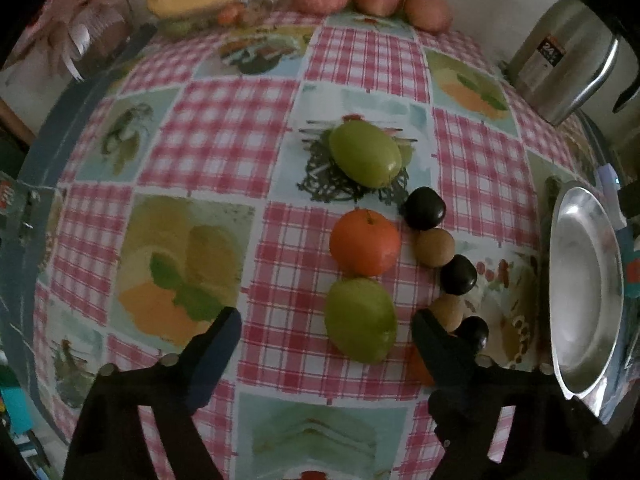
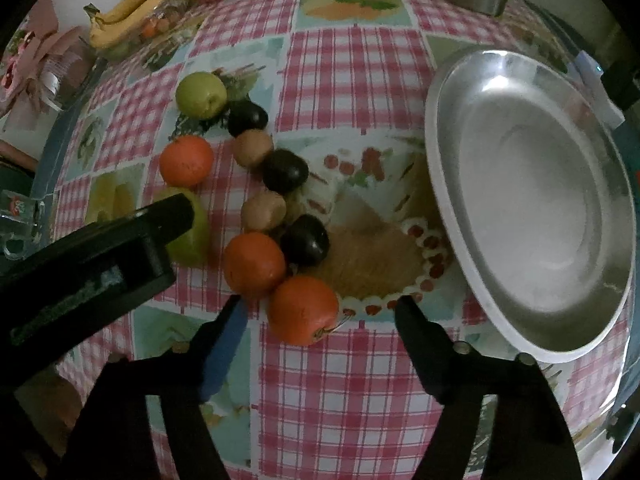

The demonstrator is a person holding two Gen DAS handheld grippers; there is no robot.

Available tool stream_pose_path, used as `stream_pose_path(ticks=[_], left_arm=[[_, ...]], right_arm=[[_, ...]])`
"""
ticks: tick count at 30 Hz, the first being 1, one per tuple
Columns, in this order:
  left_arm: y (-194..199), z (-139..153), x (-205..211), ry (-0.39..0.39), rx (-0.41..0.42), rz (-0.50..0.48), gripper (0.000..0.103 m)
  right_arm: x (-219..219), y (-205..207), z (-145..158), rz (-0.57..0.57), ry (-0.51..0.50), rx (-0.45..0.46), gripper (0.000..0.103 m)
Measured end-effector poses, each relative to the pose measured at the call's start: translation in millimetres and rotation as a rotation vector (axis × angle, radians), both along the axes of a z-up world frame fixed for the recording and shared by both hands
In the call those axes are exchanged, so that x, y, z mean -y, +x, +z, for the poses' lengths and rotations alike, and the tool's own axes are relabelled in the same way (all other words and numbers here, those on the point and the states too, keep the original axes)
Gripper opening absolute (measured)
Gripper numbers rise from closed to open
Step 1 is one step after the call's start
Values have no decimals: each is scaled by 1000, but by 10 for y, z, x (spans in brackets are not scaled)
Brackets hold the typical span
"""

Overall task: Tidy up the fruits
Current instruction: 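Reach the right tool to the orange while the left tool reaches the green mango, then close the right tool on the orange while the left tool grasps the green mango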

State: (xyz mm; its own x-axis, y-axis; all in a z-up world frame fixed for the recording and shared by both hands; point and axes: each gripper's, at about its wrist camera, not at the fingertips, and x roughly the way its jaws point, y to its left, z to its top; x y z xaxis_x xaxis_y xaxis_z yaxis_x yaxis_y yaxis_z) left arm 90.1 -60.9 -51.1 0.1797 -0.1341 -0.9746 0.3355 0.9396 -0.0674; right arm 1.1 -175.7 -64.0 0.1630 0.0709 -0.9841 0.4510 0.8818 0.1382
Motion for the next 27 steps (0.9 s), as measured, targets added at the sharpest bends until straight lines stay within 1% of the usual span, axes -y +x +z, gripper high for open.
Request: stream_pose_path(ticks=[2, 3, 5, 7, 8, 9, 10, 11, 12, 13, 16, 22, 27], left_arm=[[6, -36, -4, -8, -10, 8, 85], [12, -54, -6, -9, -14, 13, 84], [21, -87, -5, -7, -21, 18, 80], [37, -116, 5, -23, -33, 19, 75], [40, -127, -2, -32, -38, 19, 73], [47, -132, 3, -36, -39, 17, 69], [40, -128, 10, -47, -41, 12, 62], [39, -124, 17, -65, -47, 10, 58], [27, -129, 36, -83, -55, 7, 49], [22, -121, 70, -97, -61, 5, 43], [6, -93, 102, -102, -64, 11, 43], [3, -98, 103, -104, -70, 14, 43], [8, -99, 85, -109, -77, 19, 43]], right_arm=[[-8, 2, -37, 3, 16, -2, 71], [-16, -7, -56, 5, 23, -2, 69], [-38, -35, -111, 6, 38, -4, 63], [-48, -41, -141, 9, 36, -5, 62], [-47, -42, -150, 9, 37, -2, 57], [-47, -45, -156, 9, 41, 1, 51], [-53, -44, -155, 9, 45, 2, 49], [-59, -45, -153, 13, 46, 1, 45], [-62, -33, -148, 14, 44, -1, 43], [-68, -36, -136, 15, 42, -3, 43], [-63, -32, -111, 12, 52, 0, 42], [-56, -26, -99, 11, 63, 4, 38], [-54, -37, -90, 10, 64, 2, 38]])
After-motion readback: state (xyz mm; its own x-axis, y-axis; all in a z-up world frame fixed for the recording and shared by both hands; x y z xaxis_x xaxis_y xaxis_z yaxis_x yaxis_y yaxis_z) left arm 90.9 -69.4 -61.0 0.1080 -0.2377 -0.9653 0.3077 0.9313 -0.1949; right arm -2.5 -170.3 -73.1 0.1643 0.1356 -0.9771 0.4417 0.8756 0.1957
